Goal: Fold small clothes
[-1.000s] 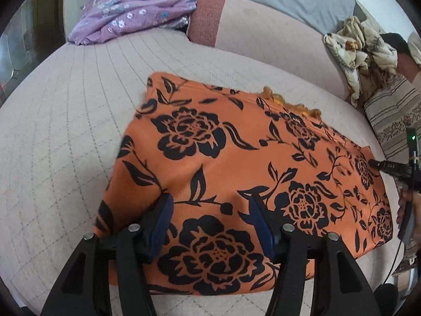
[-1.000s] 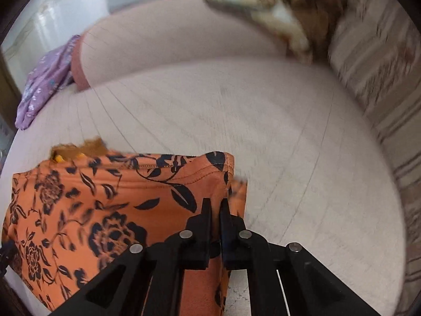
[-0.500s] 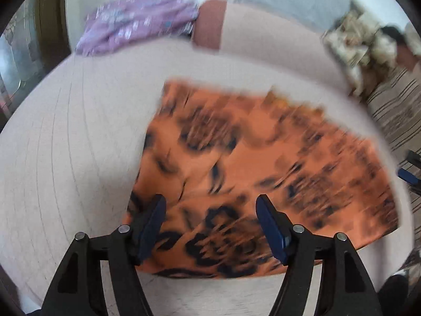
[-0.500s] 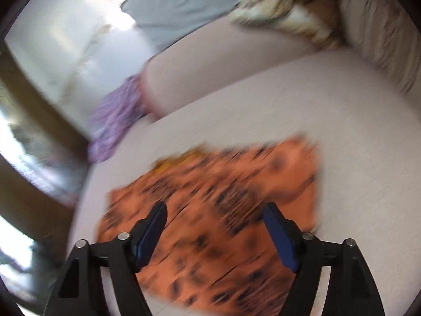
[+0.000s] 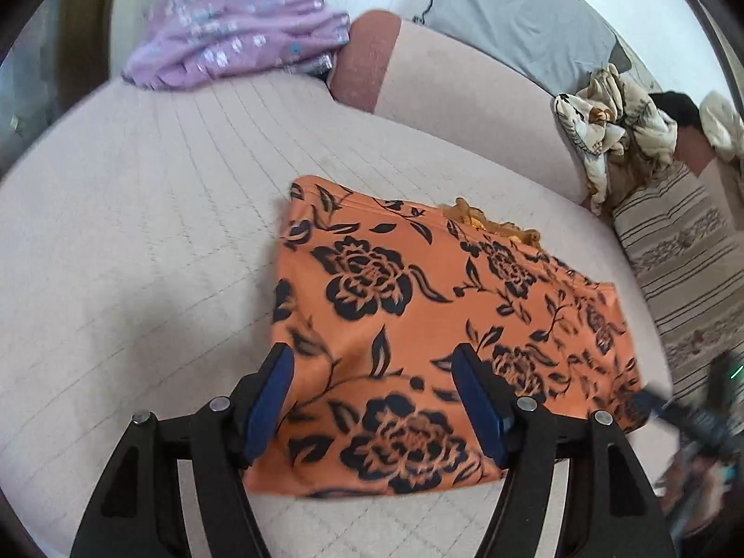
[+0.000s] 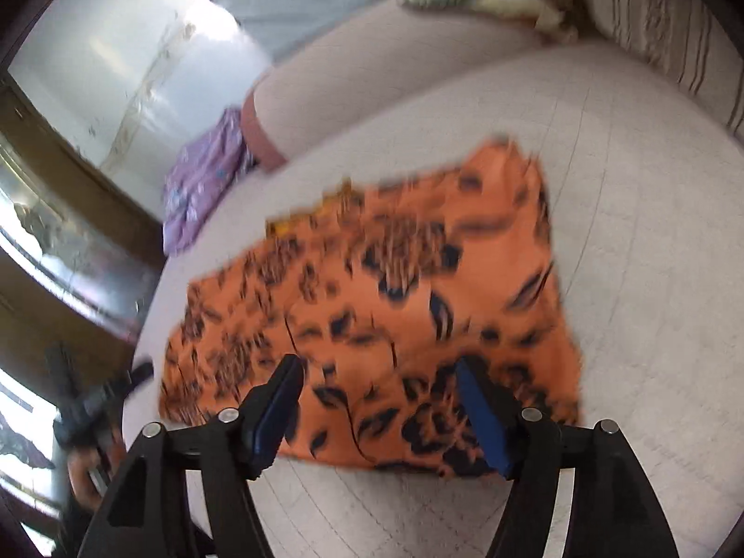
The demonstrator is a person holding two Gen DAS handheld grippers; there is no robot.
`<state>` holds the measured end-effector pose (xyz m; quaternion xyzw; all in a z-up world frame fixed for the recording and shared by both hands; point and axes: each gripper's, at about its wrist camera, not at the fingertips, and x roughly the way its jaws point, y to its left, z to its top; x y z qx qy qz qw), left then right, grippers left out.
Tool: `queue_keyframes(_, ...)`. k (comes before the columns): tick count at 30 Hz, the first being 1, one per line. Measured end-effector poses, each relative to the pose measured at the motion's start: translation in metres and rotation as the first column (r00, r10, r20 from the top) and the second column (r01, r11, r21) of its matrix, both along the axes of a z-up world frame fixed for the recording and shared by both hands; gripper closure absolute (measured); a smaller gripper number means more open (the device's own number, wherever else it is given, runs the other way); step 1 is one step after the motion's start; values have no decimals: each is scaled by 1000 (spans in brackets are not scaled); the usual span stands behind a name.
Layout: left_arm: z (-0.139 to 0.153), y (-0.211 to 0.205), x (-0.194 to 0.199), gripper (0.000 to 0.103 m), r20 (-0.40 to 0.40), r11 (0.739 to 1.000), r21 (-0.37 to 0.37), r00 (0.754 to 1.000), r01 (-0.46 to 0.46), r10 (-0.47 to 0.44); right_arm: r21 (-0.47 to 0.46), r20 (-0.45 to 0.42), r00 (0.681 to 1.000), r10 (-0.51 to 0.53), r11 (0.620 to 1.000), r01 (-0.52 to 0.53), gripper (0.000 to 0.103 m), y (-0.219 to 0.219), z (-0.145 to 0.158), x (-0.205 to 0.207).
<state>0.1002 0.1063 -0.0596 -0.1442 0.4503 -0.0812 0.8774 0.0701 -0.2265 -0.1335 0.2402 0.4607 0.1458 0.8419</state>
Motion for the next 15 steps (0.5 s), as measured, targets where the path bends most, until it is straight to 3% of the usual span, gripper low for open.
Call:
queue_keyframes(2, -7, -2, 24, 32, -50, 998, -15, 997, 63, -64, 7, -54, 999, -2, 1000, 3, 31, 1, -23, -3)
queue_keyframes(4, -20, -2, 55, 38, -129, 993, 56, 987, 101, -93, 24, -9, 1000, -4, 1000, 4, 31, 0, -29, -8)
queue_keyframes(5, -30, 0, 75, 49, -181, 989, 100, 980, 107, -88, 29, -1, 1000, 0, 1000, 0, 31, -1, -29, -9)
queue_keyframes(8, -44, 24, 134, 53, -242, 985, 165, 970, 42, -1, 23, 12, 1000, 14, 1000, -14, 31, -2, -31, -9)
queue_keyframes(11, -39, 52, 169, 53, -229, 978, 183, 963, -100, 142, 22, 22, 1000, 15, 1000, -15, 31, -5, -30, -12)
queue_keyframes(13, -30, 58, 173, 53, -209, 975, 174, 962, -139, 174, 27, 22, 1000, 10, 1000, -11, 31, -2, -33, -10)
queue_keyframes(15, -8, 54, 159, 53, -113, 971, 188, 979, -148, 171, 31, 23, 1000, 10, 999, -10, 31, -3, -33, -11)
